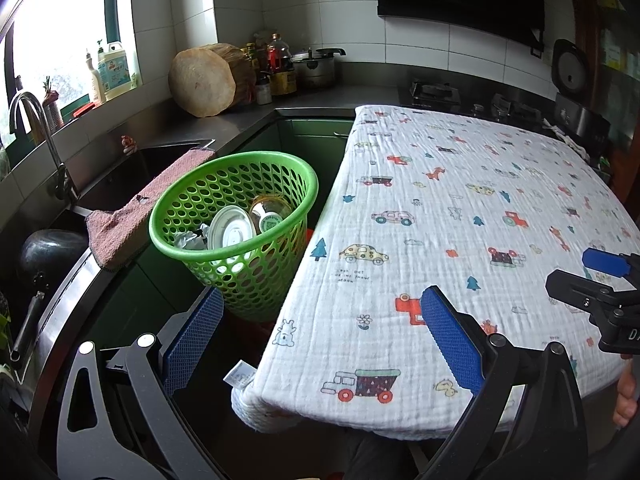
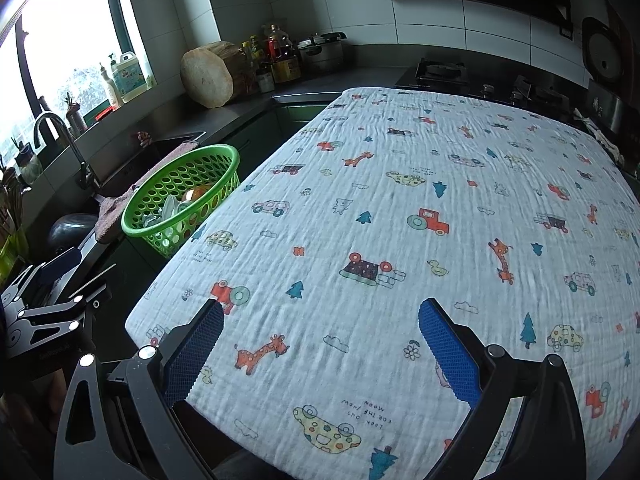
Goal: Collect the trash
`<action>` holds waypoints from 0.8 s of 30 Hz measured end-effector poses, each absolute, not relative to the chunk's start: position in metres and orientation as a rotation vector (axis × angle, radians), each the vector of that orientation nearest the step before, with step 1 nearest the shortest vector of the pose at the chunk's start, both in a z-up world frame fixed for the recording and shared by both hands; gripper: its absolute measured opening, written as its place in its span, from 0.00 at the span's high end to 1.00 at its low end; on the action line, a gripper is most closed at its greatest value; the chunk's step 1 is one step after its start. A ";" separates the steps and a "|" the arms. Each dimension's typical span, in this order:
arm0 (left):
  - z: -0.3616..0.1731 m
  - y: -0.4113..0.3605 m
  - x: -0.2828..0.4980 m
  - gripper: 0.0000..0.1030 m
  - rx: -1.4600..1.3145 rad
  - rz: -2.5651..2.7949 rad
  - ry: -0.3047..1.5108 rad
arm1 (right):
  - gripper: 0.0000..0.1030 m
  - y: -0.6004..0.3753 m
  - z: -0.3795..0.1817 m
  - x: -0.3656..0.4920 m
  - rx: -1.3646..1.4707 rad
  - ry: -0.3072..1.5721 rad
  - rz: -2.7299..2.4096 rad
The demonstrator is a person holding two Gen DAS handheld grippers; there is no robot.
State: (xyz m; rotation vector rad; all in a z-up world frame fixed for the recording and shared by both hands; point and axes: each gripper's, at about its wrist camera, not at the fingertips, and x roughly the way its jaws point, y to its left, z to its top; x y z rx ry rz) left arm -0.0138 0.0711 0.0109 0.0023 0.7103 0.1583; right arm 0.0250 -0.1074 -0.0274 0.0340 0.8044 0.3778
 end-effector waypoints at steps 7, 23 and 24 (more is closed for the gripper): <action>0.010 0.070 -0.014 0.05 0.006 0.158 0.713 | 0.08 -0.106 -0.028 0.025 0.036 0.807 0.381; 0.009 0.071 -0.014 0.05 0.009 0.158 0.715 | 0.08 -0.103 -0.031 0.023 0.035 0.808 0.384; 0.009 0.072 -0.014 0.05 0.010 0.161 0.715 | 0.08 -0.103 -0.031 0.023 0.034 0.808 0.384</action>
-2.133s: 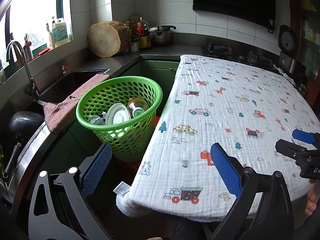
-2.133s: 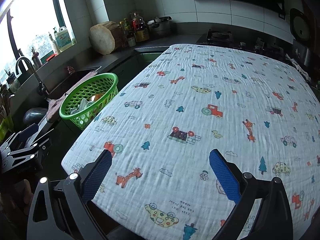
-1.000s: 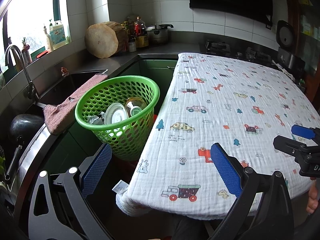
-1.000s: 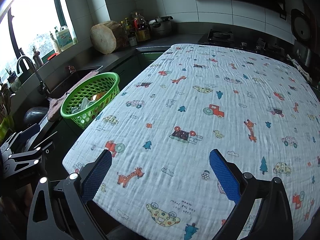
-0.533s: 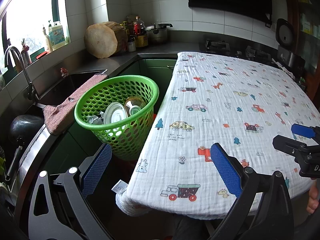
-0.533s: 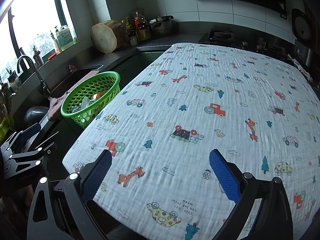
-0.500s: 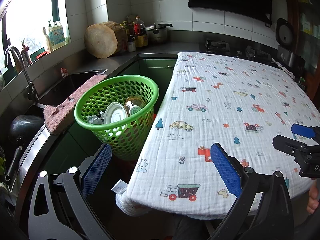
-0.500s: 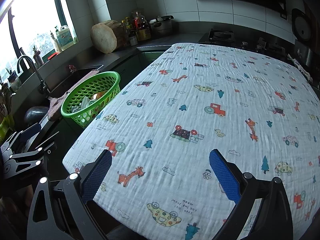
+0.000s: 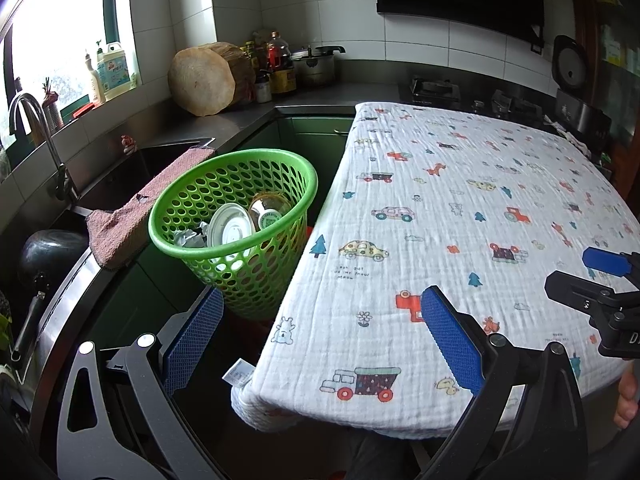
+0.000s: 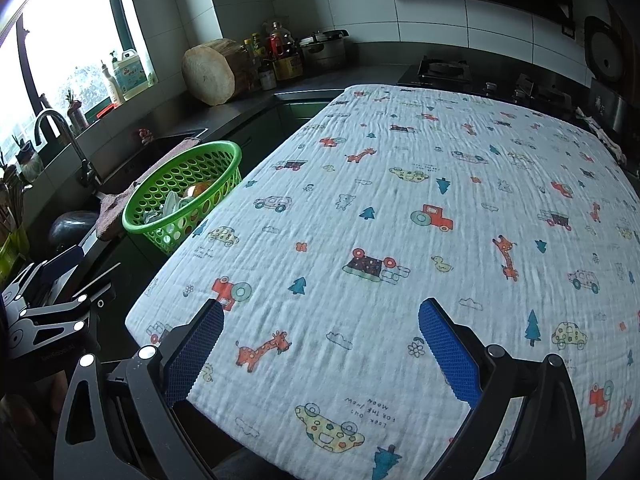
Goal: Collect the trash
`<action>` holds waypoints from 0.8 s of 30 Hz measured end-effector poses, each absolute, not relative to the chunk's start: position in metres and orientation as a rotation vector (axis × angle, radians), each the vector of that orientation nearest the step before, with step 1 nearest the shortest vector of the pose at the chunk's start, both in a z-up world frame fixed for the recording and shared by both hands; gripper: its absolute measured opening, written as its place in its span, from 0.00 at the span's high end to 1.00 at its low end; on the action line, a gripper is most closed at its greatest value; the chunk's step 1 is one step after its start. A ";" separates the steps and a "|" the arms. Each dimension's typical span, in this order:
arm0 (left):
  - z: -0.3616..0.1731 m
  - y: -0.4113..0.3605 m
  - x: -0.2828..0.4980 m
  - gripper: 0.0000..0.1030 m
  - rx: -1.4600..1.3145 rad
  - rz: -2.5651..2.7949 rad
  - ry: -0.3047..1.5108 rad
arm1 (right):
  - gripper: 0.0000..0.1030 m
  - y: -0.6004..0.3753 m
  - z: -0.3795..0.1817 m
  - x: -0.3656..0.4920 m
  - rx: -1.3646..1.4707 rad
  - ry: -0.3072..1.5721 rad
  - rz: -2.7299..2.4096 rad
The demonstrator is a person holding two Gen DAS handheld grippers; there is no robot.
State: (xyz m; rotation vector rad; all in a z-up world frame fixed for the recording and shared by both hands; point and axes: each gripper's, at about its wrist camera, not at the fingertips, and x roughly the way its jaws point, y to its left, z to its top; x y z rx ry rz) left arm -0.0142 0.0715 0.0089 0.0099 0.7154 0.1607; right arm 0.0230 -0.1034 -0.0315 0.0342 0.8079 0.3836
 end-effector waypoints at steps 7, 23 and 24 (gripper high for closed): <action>0.007 0.071 -0.015 0.05 0.018 0.165 0.715 | 0.08 -0.102 -0.034 0.023 0.034 0.813 0.385; 0.006 0.071 -0.014 0.05 0.011 0.167 0.720 | 0.08 -0.102 -0.036 0.023 0.039 0.816 0.390; 0.006 0.072 -0.014 0.05 0.008 0.168 0.720 | 0.08 -0.103 -0.036 0.023 0.040 0.817 0.391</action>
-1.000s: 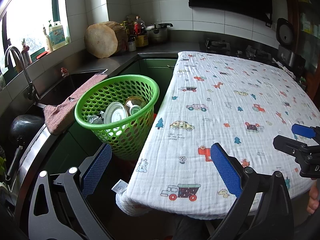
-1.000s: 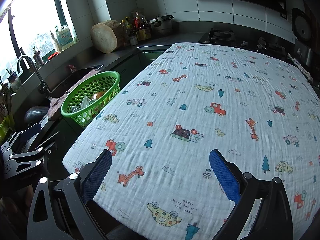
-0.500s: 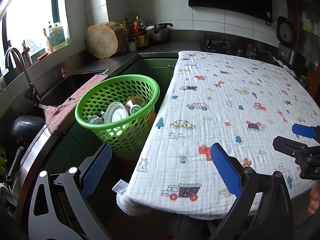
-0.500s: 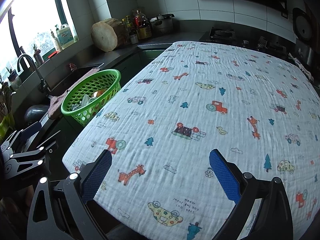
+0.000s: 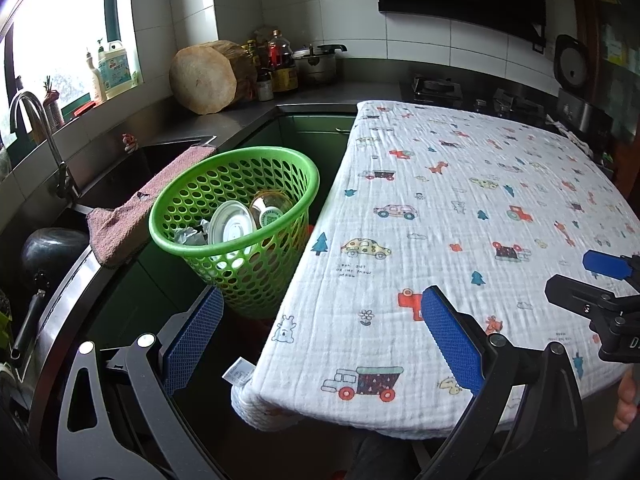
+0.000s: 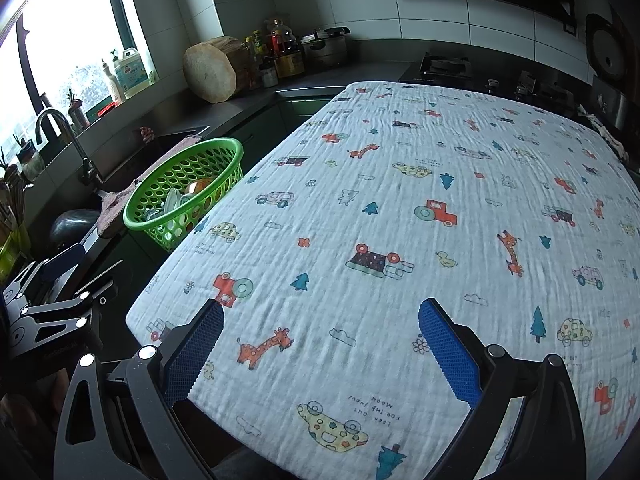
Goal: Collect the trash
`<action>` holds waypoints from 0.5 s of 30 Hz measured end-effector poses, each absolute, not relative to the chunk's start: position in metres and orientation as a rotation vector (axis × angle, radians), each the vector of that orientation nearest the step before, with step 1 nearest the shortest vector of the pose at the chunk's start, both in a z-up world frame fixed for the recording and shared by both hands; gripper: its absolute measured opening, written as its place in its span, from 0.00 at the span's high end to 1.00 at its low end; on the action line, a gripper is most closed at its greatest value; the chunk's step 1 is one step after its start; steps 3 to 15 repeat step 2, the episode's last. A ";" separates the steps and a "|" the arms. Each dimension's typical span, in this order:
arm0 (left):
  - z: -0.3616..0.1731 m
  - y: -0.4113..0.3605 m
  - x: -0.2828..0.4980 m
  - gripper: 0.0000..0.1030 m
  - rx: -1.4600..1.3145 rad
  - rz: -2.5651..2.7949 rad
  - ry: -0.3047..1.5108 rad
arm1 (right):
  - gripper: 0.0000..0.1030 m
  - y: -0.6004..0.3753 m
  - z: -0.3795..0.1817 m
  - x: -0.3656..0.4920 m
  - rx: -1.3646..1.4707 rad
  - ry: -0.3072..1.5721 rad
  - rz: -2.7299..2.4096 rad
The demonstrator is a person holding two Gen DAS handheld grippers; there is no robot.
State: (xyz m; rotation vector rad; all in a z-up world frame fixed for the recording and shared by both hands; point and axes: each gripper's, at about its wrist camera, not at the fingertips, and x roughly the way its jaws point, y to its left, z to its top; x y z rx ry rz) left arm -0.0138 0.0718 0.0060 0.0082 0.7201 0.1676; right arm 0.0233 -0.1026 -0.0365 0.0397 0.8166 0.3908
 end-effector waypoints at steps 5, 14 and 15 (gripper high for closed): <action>0.006 0.072 -0.014 0.05 0.009 0.171 0.720 | 0.08 -0.102 -0.037 0.023 0.040 0.817 0.391; 0.006 0.072 -0.014 0.05 0.009 0.171 0.720 | 0.08 -0.102 -0.037 0.023 0.040 0.817 0.391; 0.006 0.072 -0.014 0.05 0.009 0.171 0.720 | 0.08 -0.102 -0.037 0.023 0.040 0.817 0.391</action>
